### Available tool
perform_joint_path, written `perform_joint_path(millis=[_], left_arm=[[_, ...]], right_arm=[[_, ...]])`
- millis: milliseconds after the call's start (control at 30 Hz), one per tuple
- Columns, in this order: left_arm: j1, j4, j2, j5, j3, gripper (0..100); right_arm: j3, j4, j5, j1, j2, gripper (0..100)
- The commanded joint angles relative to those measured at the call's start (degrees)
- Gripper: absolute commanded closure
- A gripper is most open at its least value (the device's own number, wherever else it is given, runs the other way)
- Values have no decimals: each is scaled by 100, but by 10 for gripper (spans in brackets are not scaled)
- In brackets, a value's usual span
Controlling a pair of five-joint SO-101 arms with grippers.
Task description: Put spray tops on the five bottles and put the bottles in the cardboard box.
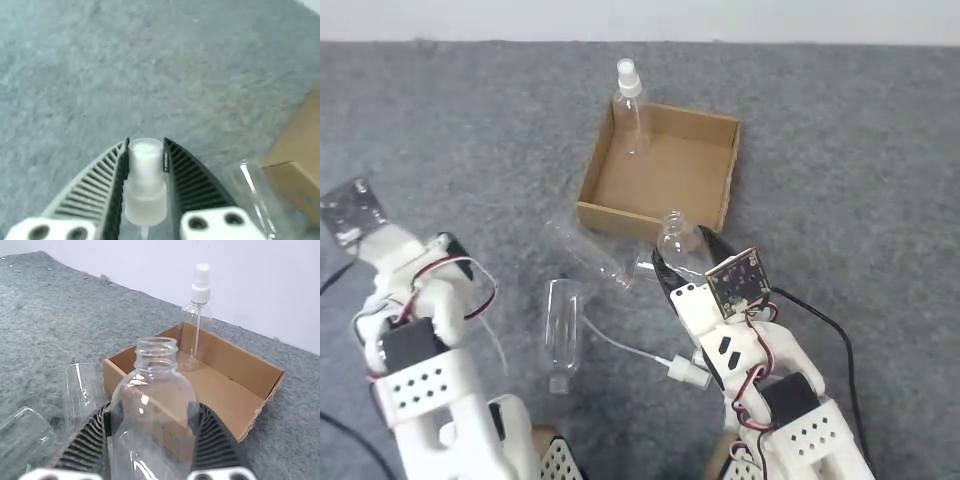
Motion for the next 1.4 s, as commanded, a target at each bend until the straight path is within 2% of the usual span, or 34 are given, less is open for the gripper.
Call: perform_joint_path(millis=[0, 267, 600, 833, 1033, 1367], left_arm=[[580, -79, -308, 79, -646, 990], [1415, -88, -826, 923, -1727, 990], [2374, -105, -897, 932, -2554, 990], [2954, -985, -870, 914, -2589, 990], [3666, -1055, -914, 932, -2554, 990], [3824, -1495, -967, 967, -2580, 990]], right_arm=[[-114, -145, 79, 66, -163, 988], [-114, -145, 79, 66, -163, 989], [-114, -145, 79, 75, -163, 989], [-114, -145, 79, 75, -163, 989], [-114, -145, 79, 75, -163, 989], [-149, -145, 79, 57, -171, 989]])
